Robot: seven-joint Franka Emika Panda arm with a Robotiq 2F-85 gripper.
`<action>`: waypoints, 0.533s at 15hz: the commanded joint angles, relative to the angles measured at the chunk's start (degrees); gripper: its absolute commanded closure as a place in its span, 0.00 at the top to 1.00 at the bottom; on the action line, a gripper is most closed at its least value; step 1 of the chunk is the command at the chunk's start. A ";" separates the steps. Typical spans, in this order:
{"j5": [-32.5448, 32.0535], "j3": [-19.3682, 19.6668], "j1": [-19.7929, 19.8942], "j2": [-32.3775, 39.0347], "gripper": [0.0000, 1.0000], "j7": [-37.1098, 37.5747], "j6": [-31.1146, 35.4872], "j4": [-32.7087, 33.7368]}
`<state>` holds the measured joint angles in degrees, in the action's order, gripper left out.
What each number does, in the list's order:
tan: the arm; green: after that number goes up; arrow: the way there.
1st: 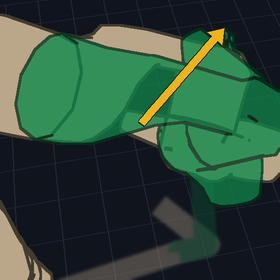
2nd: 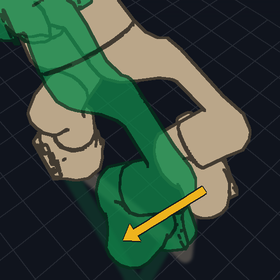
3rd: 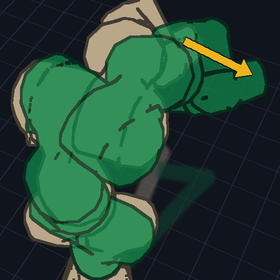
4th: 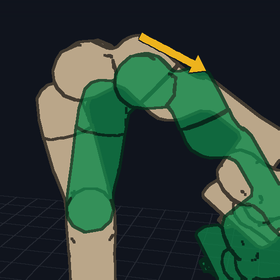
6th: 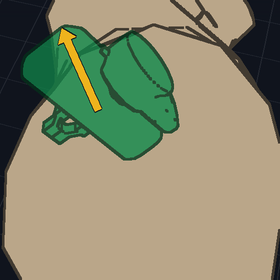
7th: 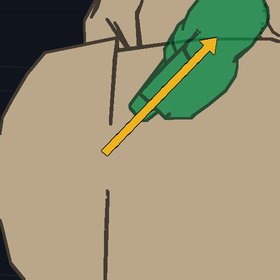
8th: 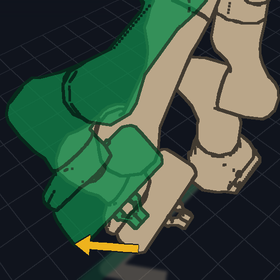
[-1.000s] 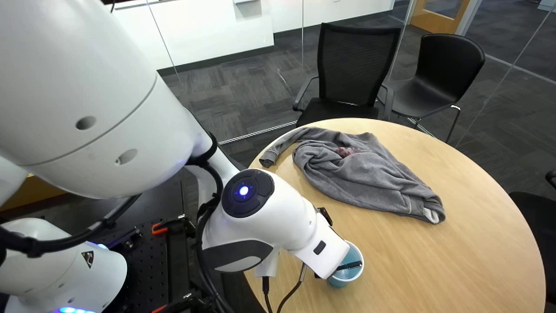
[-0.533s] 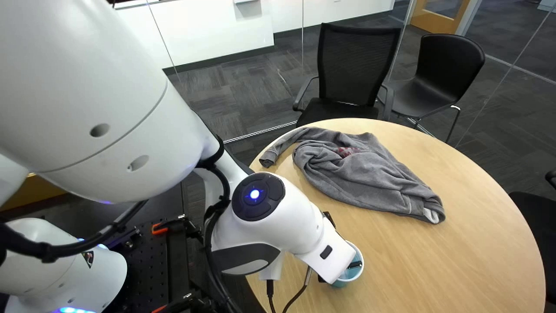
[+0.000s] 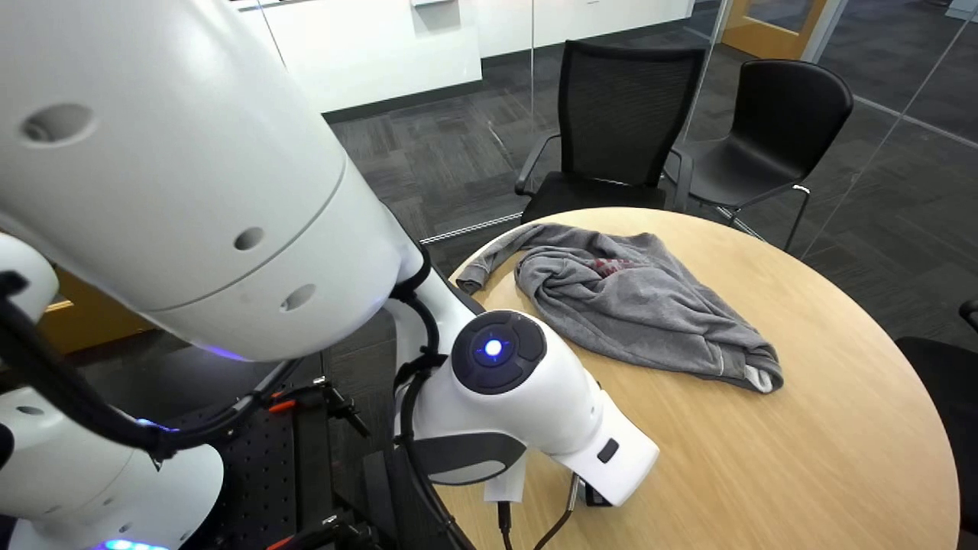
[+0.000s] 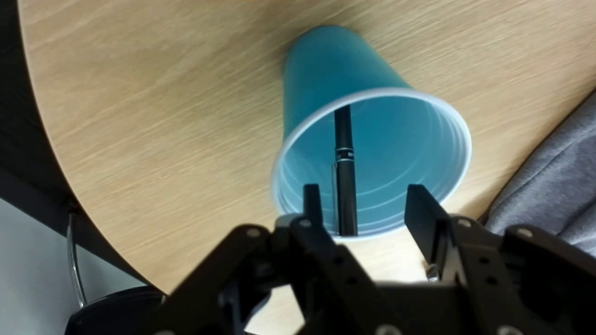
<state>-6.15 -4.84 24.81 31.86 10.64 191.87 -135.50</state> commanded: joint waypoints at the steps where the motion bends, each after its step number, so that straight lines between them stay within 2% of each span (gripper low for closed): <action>1: 2.56 0.55 -1.65 1.37 0.53 -2.82 -3.42 3.05; 8: 3.79 0.81 -2.82 3.17 0.50 -3.11 -5.37 5.34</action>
<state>-4.86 -4.80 23.31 34.57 10.12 188.98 -131.76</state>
